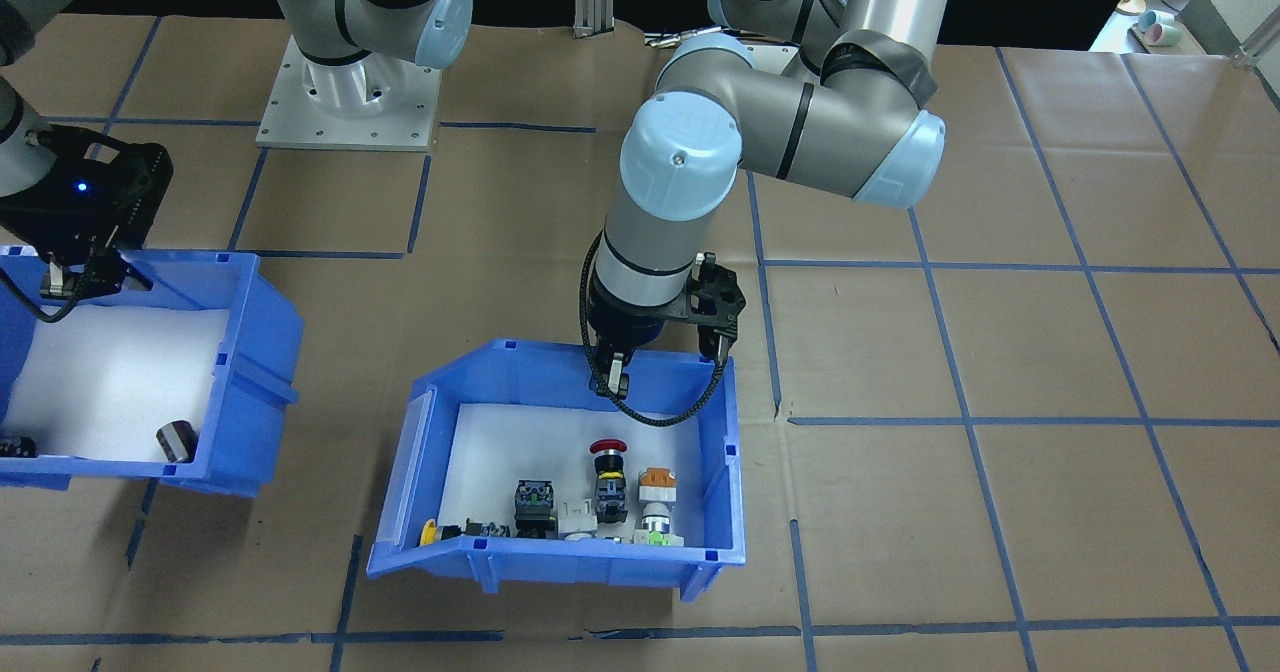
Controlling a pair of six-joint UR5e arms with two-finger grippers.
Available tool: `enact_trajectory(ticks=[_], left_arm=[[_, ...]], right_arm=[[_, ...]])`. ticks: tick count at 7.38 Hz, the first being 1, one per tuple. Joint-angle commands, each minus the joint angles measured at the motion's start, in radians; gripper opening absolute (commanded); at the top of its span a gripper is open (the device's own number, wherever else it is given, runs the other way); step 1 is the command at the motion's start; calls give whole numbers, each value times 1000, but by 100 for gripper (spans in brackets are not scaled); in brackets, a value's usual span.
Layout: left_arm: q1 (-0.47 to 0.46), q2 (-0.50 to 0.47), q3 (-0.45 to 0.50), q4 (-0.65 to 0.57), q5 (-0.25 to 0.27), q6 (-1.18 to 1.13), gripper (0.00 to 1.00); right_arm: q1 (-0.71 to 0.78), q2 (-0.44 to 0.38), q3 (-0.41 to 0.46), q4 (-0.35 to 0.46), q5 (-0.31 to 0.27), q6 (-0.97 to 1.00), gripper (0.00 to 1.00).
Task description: Place button box in front
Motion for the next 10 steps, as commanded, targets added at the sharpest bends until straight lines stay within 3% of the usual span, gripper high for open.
enact_trajectory(ticks=[1,4,5,6,8,9,10], left_arm=[[2,-18,23,-14,0,-1,15],[6,-35,45,-15,24,-7,48],[6,-35,48,-15,69,-8,65],[6,-11,56,-24,84,-7,72],[9,72,103,-211,86,33,73],[12,98,115,-266,87,189,91],[15,135,120,-342,141,393,97]], right_arm=[[0,-50,58,-1,0,-5,7],[3,-101,118,-1,0,-8,7],[4,-104,124,-1,-1,-8,7],[12,-106,126,1,0,-6,7],[26,-136,158,1,0,-6,7],[27,-164,191,1,0,-6,7],[29,-195,225,1,0,-6,7]])
